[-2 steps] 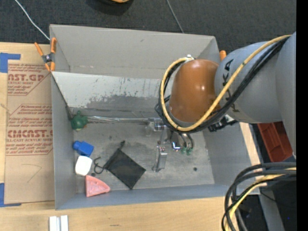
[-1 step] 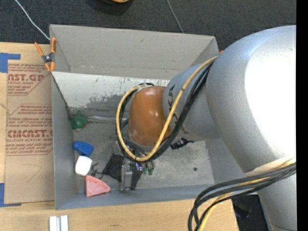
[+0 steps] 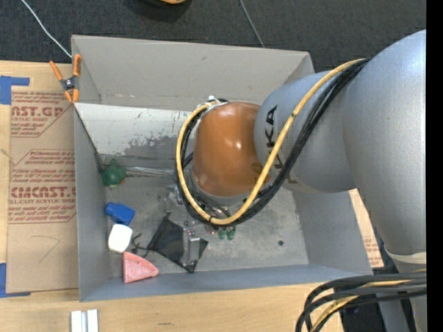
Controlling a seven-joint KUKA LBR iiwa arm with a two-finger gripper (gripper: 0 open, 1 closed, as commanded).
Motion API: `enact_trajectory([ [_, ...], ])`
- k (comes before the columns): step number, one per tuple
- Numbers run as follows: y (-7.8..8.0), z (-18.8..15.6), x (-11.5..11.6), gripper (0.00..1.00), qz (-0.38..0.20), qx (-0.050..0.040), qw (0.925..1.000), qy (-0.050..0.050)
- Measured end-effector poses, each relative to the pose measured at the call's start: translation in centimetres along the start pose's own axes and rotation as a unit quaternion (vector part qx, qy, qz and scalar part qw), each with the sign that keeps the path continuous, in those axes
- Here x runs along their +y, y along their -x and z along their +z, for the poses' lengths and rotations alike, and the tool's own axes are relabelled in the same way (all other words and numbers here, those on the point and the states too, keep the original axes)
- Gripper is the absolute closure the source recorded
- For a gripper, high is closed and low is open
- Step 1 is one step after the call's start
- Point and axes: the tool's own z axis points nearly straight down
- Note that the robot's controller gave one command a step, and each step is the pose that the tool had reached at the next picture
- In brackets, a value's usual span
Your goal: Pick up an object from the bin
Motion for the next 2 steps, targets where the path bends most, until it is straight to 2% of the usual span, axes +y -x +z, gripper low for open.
enact_trajectory([
  [1, 0.7, 7.4, -0.5, 0.0, 0.048, 0.0046, 0.9988, 0.001],
  [2, -0.8, 7.1, 0.3, 0.0, 0.078, -0.0054, 0.997, 0.001],
])
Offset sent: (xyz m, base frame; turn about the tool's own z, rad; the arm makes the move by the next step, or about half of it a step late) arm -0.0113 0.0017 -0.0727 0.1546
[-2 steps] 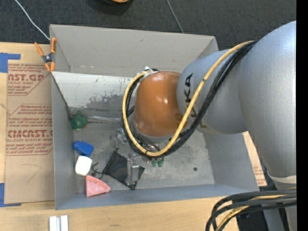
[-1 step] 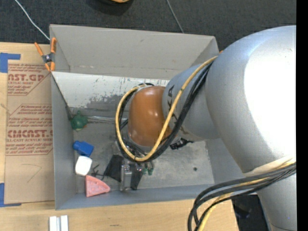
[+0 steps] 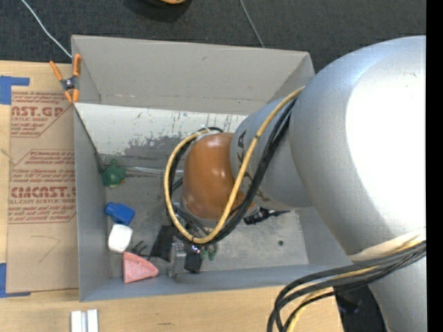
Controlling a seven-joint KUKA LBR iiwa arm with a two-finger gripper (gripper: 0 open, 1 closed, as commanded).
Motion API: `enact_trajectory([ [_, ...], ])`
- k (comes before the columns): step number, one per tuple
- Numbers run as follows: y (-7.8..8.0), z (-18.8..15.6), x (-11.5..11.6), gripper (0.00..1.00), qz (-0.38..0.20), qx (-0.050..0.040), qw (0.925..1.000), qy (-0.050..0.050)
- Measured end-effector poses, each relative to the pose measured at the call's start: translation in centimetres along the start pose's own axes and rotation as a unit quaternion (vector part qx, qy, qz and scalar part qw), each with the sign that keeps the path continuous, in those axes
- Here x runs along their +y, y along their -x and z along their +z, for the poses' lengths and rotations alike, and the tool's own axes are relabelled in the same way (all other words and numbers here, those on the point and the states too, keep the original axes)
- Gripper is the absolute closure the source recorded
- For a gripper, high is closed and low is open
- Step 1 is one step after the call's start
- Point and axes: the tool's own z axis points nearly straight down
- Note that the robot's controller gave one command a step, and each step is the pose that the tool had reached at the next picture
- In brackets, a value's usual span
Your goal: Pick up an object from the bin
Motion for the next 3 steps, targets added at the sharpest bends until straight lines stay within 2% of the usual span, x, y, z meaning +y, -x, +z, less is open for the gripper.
enact_trajectory([
  [1, 1.64, 0.25, -0.49, 1.0, -0.03, 0.0097, 0.9995, 0.0],
  [3, 1.58, -0.08, -0.5, 1.0, -0.03, 0.0104, 0.9995, 0.0],
])
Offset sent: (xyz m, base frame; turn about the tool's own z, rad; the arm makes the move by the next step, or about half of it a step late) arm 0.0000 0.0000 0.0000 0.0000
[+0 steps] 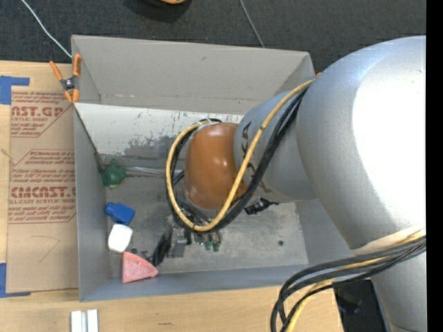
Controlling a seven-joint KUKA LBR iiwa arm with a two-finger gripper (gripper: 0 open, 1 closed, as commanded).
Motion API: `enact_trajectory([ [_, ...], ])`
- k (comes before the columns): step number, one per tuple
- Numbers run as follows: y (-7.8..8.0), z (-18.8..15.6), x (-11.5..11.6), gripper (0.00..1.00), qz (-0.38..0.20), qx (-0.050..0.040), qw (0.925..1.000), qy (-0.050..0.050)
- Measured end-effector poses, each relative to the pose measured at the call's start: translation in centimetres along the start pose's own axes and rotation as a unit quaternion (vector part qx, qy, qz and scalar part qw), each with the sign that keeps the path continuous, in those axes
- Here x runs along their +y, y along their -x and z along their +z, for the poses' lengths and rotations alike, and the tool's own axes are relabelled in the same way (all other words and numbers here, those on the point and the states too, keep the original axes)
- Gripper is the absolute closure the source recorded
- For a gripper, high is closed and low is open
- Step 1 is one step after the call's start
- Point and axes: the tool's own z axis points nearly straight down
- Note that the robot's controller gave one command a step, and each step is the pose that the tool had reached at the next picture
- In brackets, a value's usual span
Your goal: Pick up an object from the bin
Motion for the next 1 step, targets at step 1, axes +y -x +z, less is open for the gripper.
enact_trajectory([
  [1, -0.01, -0.69, 0.01, 1.0, 0.0, 0.0, 1.0, 0.0],
])
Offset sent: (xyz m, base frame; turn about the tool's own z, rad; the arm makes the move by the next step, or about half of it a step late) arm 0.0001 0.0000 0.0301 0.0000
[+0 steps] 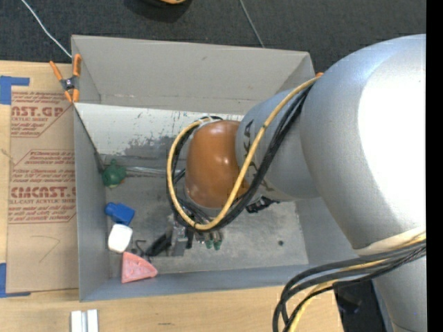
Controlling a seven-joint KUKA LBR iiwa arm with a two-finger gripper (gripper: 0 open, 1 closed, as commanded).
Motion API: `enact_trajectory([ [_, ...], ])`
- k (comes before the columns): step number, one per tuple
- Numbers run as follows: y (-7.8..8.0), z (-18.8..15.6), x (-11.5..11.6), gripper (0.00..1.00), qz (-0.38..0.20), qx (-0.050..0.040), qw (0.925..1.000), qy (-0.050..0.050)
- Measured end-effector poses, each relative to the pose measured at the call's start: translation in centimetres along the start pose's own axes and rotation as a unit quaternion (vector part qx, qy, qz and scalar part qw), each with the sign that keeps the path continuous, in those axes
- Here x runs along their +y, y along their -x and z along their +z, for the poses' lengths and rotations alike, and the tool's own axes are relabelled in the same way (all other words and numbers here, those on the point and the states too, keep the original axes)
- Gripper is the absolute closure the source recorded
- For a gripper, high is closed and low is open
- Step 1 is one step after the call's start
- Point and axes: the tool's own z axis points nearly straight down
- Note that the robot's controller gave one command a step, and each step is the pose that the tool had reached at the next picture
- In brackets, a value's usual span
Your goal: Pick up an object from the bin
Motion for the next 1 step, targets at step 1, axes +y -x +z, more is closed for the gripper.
enact_trajectory([
  [1, 0.0, -0.73, 0.01, 1.0, 0.0, -0.0001, 1.0, 0.0],
])
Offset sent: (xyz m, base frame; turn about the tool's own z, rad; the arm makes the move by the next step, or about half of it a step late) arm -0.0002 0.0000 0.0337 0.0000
